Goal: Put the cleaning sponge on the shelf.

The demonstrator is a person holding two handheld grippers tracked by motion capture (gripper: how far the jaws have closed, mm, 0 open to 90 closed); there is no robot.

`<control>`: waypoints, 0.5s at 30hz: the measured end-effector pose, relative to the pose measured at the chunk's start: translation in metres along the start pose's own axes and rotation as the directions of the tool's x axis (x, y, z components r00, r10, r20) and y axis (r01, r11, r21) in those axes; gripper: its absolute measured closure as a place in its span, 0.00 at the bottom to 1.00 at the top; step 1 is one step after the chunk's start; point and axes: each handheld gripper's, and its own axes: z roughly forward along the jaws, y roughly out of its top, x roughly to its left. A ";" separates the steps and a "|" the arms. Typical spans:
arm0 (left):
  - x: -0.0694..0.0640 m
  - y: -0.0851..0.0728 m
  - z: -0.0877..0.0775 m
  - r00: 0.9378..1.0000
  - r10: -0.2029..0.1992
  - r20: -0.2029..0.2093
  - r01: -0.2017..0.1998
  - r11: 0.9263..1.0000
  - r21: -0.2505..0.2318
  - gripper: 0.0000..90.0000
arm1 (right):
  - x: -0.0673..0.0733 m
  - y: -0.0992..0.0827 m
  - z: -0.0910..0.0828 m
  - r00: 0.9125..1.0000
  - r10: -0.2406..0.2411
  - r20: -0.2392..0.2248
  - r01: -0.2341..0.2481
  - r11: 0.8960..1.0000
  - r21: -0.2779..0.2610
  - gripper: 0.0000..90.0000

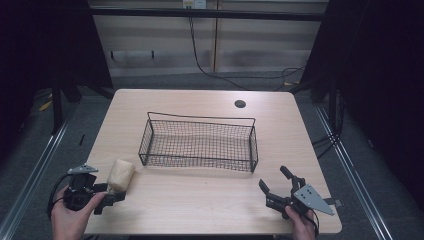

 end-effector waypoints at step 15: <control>0.002 0.037 -0.002 0.999 -0.012 -0.031 0.015 0.995 0.094 0.24 | 0.000 0.000 0.000 1.000 -0.002 -0.002 0.002 1.000 -0.001 0.15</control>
